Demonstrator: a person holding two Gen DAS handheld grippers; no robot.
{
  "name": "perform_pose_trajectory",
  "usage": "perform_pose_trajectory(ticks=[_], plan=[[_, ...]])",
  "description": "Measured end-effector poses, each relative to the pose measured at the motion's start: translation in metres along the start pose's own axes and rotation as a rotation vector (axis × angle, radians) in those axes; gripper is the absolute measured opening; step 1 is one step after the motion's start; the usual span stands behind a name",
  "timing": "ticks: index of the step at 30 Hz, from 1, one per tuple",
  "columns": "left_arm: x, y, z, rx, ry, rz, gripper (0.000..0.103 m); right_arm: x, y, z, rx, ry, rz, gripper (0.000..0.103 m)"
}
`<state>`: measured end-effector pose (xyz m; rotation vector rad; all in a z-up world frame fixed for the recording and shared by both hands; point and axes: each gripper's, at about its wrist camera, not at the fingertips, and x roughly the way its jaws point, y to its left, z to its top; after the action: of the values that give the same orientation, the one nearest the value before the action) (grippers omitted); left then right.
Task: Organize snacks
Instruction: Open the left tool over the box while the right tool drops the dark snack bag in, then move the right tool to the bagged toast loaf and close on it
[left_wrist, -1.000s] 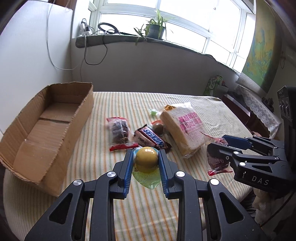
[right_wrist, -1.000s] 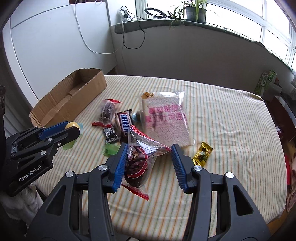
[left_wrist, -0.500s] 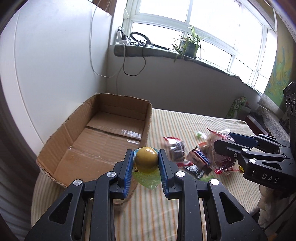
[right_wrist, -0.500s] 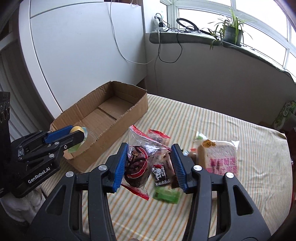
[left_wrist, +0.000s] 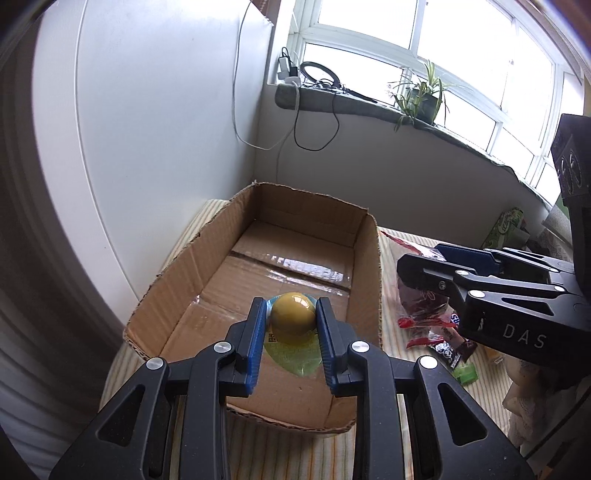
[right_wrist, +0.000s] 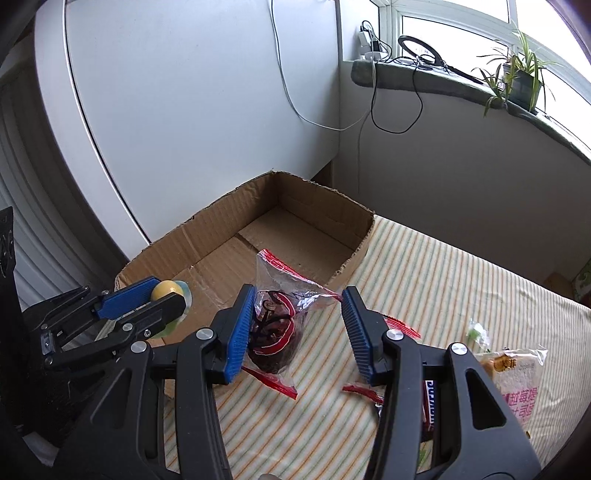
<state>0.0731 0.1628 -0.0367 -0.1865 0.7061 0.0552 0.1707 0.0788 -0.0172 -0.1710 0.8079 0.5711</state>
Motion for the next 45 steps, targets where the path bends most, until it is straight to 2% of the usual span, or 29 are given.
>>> perform_pose_trajectory(ticks=[11, 14, 17, 19, 21, 25, 31, 35, 37, 40, 45], plan=[[0.008, 0.013, 0.0, -0.024, 0.01, 0.013, 0.026, 0.026, 0.021, 0.014, -0.042, 0.016, 0.028, 0.051], [0.008, 0.015, 0.0, -0.026, 0.009, 0.017, 0.027, 0.027, 0.024, 0.015, -0.047, 0.013, 0.03, 0.056], [0.006, 0.016, 0.0, -0.026, 0.006, 0.023, 0.029, 0.025, 0.024, 0.016, -0.04, 0.005, 0.029, 0.066], [0.006, 0.015, -0.001, -0.026, 0.009, 0.024, 0.033, 0.023, 0.023, 0.017, -0.037, -0.002, 0.026, 0.071], [0.005, 0.014, -0.001, -0.025, 0.004, 0.025, 0.044, 0.019, 0.022, 0.016, -0.036, -0.007, 0.021, 0.072], [0.0, 0.012, -0.001, -0.021, -0.005, 0.028, 0.045, 0.011, 0.017, 0.015, -0.029, -0.015, 0.008, 0.073], [-0.007, 0.005, 0.0, -0.011, -0.015, 0.026, 0.045, -0.005, 0.007, 0.011, -0.015, -0.036, -0.009, 0.08], [-0.014, -0.001, 0.001, -0.007, -0.027, 0.024, 0.055, -0.016, 0.003, 0.009, -0.016, -0.049, -0.024, 0.085], [-0.018, -0.004, 0.001, -0.004, -0.03, 0.018, 0.055, -0.023, 0.003, 0.007, -0.022, -0.064, -0.036, 0.089], [-0.022, -0.009, 0.0, 0.002, -0.033, 0.017, 0.055, -0.032, 0.001, 0.005, -0.028, -0.081, -0.051, 0.091], [-0.029, -0.019, -0.002, 0.005, -0.04, 0.005, 0.061, -0.048, -0.009, -0.001, -0.02, -0.093, -0.065, 0.094]])
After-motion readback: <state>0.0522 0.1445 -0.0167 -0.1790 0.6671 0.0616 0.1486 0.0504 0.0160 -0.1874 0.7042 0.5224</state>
